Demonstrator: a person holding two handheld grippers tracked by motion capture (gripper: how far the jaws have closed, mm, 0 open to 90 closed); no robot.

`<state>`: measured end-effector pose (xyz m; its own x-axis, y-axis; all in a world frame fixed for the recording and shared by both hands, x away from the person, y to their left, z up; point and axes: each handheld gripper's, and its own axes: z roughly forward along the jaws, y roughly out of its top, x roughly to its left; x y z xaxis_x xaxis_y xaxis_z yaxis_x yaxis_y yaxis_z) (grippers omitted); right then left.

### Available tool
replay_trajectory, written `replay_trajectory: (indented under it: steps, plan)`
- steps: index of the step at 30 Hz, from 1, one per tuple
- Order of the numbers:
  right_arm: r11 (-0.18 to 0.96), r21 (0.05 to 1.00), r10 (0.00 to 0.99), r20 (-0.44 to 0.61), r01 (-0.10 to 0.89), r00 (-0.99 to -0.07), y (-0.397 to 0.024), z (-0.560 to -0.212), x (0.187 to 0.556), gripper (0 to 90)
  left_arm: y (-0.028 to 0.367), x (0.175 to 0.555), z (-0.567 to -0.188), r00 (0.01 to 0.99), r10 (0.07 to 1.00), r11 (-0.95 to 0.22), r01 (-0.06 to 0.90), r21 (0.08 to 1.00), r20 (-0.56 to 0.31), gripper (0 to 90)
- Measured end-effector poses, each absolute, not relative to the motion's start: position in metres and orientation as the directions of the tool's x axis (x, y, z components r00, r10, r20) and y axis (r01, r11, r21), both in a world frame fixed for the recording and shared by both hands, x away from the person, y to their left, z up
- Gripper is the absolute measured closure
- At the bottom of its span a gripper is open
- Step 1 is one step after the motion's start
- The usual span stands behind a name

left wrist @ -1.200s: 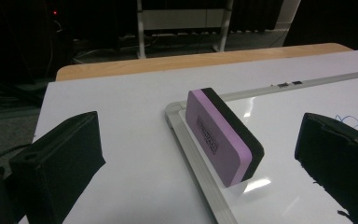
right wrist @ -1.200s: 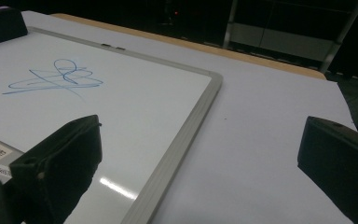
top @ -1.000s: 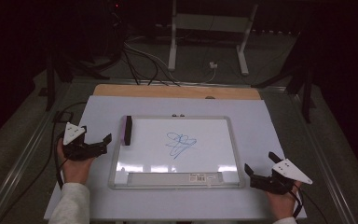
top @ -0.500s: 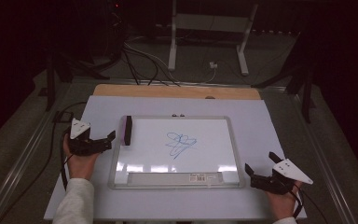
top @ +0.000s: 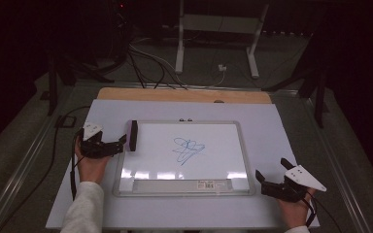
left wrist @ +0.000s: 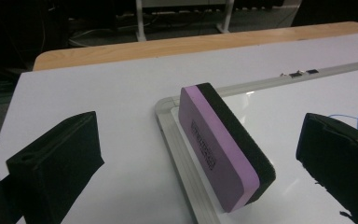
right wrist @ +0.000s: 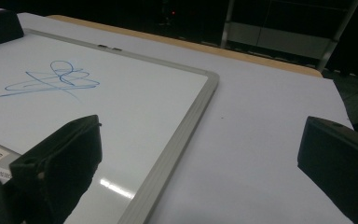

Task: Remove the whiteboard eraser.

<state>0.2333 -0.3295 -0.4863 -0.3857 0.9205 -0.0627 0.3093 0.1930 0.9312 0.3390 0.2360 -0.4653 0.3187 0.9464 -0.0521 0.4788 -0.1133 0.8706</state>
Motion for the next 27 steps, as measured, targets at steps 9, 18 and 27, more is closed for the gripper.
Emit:
replay_trajectory:
  steps: [9,18,27]
  plan:
    - [0.193,0.931,0.92,-0.063,0.309,-0.386,-0.329,-0.486,0.233,0.2,0.23,0.349,-0.467,0.313,0.949,-0.119,0.497,0.86,-0.05,0.8]
    - [0.192,0.93,0.92,-0.061,0.312,-0.386,-0.329,-0.486,0.233,0.2,0.226,0.358,-0.472,0.297,0.953,-0.111,0.536,0.837,-0.065,0.9]
    - [0.192,0.931,0.92,-0.061,0.312,-0.386,-0.329,-0.486,0.233,0.2,0.224,0.364,-0.472,0.287,0.955,-0.102,0.555,0.825,-0.075,1.3]
